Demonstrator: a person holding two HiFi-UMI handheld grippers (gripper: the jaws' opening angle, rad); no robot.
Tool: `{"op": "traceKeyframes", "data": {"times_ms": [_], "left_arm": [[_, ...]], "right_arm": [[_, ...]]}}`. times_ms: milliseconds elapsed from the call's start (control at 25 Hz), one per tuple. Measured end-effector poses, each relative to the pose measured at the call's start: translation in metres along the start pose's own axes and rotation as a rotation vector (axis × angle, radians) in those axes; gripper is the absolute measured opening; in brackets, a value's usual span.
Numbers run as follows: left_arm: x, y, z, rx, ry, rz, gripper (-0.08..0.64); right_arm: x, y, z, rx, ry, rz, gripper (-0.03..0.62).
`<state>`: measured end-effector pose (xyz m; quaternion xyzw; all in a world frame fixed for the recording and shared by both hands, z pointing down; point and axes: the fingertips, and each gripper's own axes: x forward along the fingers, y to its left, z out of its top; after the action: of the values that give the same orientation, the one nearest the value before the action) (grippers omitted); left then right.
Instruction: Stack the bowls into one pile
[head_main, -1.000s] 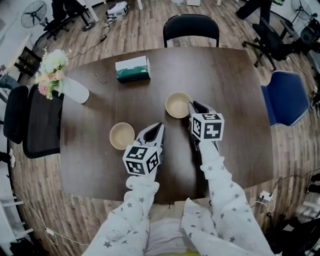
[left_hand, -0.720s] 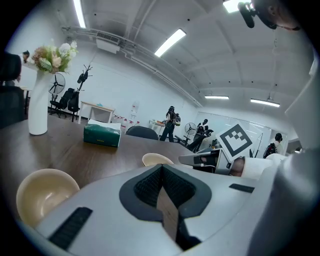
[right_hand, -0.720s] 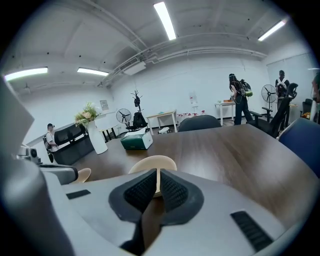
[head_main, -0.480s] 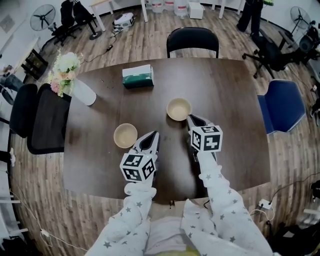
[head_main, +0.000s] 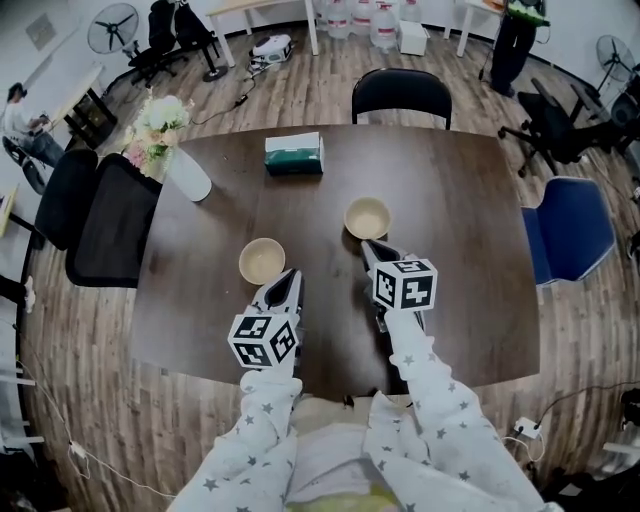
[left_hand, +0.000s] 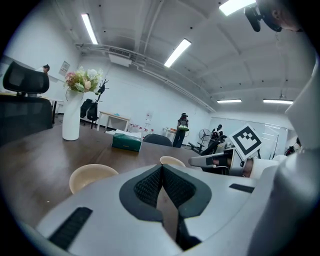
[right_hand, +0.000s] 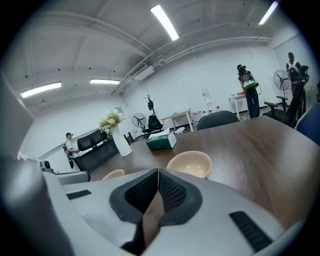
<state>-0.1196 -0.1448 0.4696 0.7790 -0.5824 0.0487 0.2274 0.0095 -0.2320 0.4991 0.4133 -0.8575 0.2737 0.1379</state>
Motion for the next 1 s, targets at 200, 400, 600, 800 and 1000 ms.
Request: {"op": "traceKeyframes", "data": {"times_ms": [200,400,600,800,1000], "left_arm": [[-0.018,0.014,0.001,-0.006,-0.013,0.048,0.026],[-0.030,0.034,0.000,-0.019,-0.007,0.088,0.026],[-0.039,0.056,-0.008,-0.039,0.021,0.109,0.026],[-0.041,0.082,-0.013,-0.052,0.047,0.115,0.026],[-0.041,0.097,-0.015,-0.062,0.066,0.113,0.026]], "right_arm": [[0.006,0.031,-0.003,-0.048,0.011,0.100,0.025],[0.022,0.058,-0.007,-0.071,0.030,0.167,0.025],[0.042,0.081,-0.012,-0.065,0.050,0.188,0.026],[0.067,0.107,-0.017,-0.030,0.055,0.233,0.026],[0.087,0.123,-0.022,-0.015,0.085,0.263,0.028]]}}
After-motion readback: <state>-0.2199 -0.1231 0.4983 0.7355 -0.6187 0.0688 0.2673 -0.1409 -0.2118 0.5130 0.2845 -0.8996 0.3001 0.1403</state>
